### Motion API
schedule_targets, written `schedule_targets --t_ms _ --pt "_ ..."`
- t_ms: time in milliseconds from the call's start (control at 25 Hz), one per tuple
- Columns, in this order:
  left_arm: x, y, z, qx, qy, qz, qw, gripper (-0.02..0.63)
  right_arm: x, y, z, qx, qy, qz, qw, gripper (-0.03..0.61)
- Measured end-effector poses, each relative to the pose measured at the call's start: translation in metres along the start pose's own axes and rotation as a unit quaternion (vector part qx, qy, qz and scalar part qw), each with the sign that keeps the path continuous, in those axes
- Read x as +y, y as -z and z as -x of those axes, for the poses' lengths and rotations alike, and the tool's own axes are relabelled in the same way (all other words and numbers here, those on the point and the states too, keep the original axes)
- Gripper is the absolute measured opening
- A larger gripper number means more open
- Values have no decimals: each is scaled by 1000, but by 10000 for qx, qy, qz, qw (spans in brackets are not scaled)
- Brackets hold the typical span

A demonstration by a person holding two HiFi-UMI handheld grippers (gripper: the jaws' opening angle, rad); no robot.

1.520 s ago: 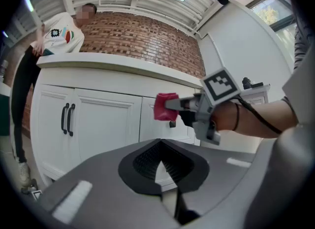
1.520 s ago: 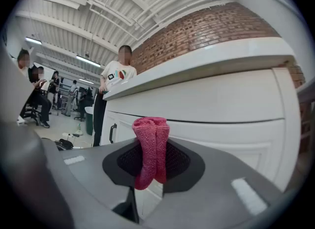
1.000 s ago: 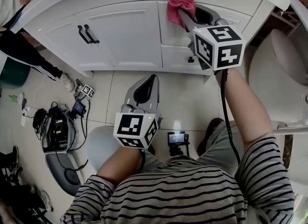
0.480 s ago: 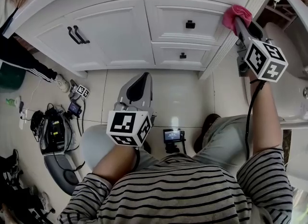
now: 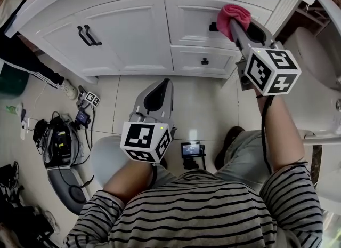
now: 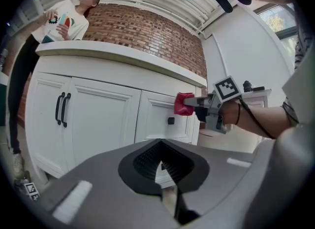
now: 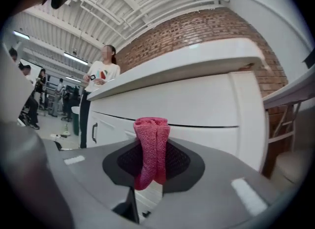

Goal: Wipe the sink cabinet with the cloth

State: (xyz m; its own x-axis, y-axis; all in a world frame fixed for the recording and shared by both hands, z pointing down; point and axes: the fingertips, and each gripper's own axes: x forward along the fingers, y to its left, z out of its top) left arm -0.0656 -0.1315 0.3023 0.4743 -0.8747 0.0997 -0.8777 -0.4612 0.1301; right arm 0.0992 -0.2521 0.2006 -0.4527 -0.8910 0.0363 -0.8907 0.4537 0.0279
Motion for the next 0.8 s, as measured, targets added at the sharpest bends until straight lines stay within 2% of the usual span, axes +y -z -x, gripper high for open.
schedule_targets --t_ms 160,320,480,800 --pt "8 4 2 34 -98 2 9999 0 70 18 -63 188 -636 278 9974 92" --pt "18 5 4 40 -209 19 9998 0 96 30 -92 327 -773 664 9943 92" --pt "19 4 3 38 -164 23 9999 0 72 34 -80 392 -568 717 9950 92" --pt "8 16 -7 229 -82 -110 9996 0 -6 31 -30 315 8 348 9989 89"
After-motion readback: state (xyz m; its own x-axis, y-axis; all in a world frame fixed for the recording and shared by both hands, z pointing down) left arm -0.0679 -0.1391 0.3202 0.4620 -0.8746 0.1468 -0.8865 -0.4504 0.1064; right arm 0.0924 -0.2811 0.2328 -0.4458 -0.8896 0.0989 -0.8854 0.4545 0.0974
